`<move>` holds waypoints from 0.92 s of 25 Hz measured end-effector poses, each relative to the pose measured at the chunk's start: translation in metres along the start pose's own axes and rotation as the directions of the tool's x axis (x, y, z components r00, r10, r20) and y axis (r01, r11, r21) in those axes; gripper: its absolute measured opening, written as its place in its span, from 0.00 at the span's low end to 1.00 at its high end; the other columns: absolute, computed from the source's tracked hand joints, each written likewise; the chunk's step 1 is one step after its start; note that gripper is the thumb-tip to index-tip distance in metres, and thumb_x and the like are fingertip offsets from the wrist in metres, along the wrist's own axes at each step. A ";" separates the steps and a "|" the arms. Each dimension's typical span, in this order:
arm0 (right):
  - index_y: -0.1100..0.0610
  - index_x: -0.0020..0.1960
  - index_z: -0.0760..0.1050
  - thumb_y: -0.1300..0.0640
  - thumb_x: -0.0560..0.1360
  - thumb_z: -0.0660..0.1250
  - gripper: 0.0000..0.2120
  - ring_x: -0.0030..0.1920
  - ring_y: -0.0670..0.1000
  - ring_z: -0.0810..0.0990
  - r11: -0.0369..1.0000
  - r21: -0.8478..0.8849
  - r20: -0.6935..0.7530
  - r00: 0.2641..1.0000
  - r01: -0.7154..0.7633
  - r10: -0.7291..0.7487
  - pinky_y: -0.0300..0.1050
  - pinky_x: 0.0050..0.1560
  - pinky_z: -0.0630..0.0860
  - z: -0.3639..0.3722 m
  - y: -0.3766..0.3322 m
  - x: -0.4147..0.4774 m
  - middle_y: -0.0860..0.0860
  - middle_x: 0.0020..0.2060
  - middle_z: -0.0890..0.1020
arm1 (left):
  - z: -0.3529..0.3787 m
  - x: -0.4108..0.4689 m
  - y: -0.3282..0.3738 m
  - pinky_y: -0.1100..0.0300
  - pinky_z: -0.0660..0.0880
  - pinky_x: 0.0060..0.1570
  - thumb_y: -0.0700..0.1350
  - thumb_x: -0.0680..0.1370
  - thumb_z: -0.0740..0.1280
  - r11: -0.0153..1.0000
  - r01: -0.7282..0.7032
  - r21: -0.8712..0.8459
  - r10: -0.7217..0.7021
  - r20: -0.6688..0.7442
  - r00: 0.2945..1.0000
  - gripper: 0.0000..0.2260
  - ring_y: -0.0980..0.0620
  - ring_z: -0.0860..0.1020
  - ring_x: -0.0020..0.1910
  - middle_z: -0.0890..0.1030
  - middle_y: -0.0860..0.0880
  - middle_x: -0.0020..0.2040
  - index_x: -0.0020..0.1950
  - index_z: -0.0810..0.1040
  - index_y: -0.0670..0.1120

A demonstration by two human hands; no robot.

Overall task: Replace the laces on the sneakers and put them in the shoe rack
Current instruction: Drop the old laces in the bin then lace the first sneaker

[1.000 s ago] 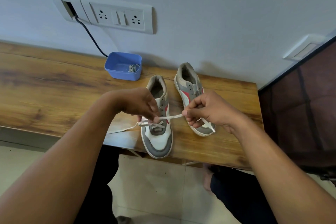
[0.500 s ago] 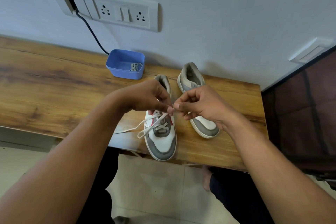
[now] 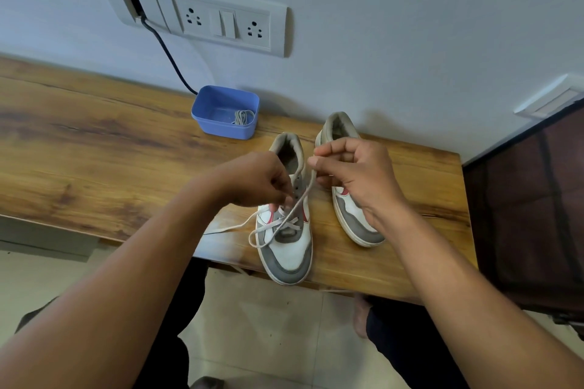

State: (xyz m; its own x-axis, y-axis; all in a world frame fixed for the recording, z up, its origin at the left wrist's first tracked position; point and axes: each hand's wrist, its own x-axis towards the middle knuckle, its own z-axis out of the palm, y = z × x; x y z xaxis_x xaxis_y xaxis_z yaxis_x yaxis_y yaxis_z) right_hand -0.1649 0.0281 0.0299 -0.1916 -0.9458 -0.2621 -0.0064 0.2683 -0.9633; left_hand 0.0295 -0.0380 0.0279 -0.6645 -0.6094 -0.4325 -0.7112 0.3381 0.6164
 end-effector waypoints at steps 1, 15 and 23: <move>0.63 0.49 0.84 0.69 0.73 0.78 0.07 0.36 0.48 0.86 0.998 -0.055 0.002 1.000 0.009 -0.009 0.37 0.38 0.81 -0.004 0.000 -0.001 0.54 0.35 0.86 | 0.003 0.000 0.000 0.56 0.79 0.49 0.47 0.78 0.73 0.996 0.015 0.093 -0.016 0.012 1.000 0.04 0.61 0.80 0.39 0.84 0.58 0.35 0.50 0.88 0.53; 0.55 0.49 0.88 0.62 0.74 0.79 0.05 0.37 0.43 0.86 0.821 -0.565 -0.036 0.991 0.084 -0.126 0.36 0.43 0.82 -0.028 0.023 -0.003 0.47 0.36 0.87 | 0.042 -0.001 0.011 0.59 0.77 0.36 0.48 0.76 0.72 0.937 0.219 0.274 -0.110 -0.365 0.925 0.08 0.54 0.80 0.41 0.84 0.55 0.43 0.53 0.86 0.58; 0.52 0.44 0.82 0.59 0.78 0.75 0.06 0.37 0.48 0.86 0.833 -0.553 0.063 0.998 0.014 0.025 0.53 0.47 0.86 -0.022 0.039 -0.008 0.50 0.36 0.86 | 0.040 -0.001 0.005 0.65 0.73 0.31 0.46 0.71 0.79 0.978 0.200 -0.057 -0.208 -0.335 0.919 0.03 0.57 0.81 0.31 0.77 0.59 0.27 0.43 0.87 0.52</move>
State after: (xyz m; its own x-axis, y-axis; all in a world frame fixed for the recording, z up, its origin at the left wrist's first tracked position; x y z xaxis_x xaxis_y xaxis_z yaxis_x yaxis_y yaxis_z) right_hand -0.1852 0.0506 -0.0044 -0.1290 -0.9486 -0.2891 -0.5512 0.3109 -0.7743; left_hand 0.0176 -0.0069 0.0058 -0.3859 -0.8706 -0.3051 -0.8156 0.1674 0.5538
